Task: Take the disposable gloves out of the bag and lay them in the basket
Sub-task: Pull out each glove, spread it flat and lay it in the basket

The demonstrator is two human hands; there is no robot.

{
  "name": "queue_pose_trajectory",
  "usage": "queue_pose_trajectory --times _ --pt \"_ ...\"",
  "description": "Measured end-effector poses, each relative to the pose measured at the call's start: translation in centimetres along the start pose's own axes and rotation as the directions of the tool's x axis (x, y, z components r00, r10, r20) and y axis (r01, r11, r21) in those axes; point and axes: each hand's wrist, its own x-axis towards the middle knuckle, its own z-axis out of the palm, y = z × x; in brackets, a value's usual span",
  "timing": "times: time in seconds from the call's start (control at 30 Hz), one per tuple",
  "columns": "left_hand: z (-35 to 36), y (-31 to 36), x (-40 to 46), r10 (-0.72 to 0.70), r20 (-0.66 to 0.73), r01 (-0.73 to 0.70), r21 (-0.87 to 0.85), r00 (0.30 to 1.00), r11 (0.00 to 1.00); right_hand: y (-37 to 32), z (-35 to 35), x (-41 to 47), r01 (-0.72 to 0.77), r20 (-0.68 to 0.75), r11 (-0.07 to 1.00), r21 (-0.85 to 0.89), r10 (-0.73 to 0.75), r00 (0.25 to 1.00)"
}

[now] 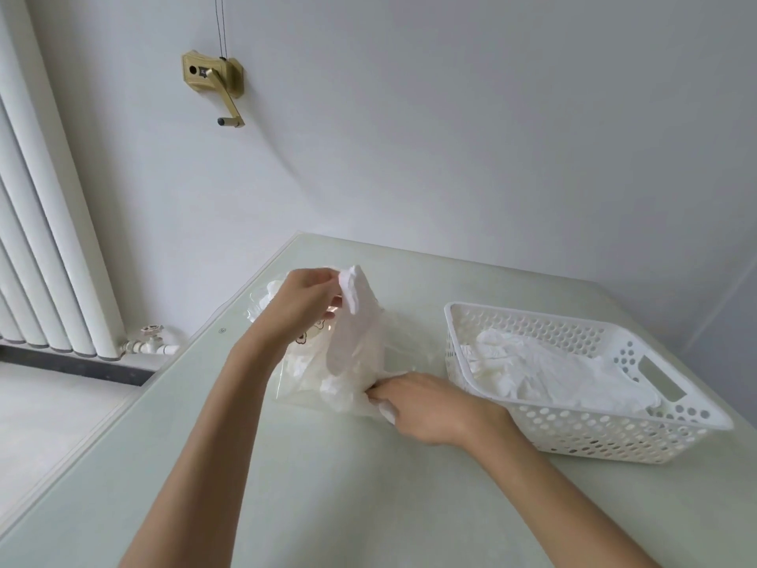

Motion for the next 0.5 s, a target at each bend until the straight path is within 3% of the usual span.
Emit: queue_pose_trajectory --times 0.1,0.17,0.23,0.3,0.4,0.5 --pt "-0.2 1.3 -0.4 0.018 -0.054 -0.027 -0.164 0.998 0.986 -0.1 -1.3 -0.3 0.016 0.045 0.999 0.041 -0.018 0.999" --pt "-0.4 1.9 -0.7 0.035 -0.072 -0.047 -0.171 0.997 0.984 -0.1 -3.0 -1.7 0.022 -0.036 0.992 0.121 -0.018 0.999" --pt "-0.5 2.2 -1.0 0.034 -0.088 -0.046 -0.144 0.996 0.988 0.1 -5.0 -3.5 -0.018 -0.192 0.974 0.226 0.063 0.979" --pt "-0.4 2.3 -1.1 0.040 -0.089 -0.053 -0.147 0.995 0.988 0.5 -6.6 -4.9 -0.008 -0.370 0.913 0.408 0.173 0.913" --pt "-0.5 1.9 -1.0 0.044 -0.058 -0.052 -0.145 0.997 0.988 0.6 -7.9 -5.2 -0.031 -0.339 0.765 0.643 0.320 0.885" --pt "-0.9 1.4 -0.8 0.043 -0.010 -0.044 -0.156 0.999 0.987 1.0 -7.8 -3.7 -0.074 -0.394 0.770 0.634 0.404 0.826"
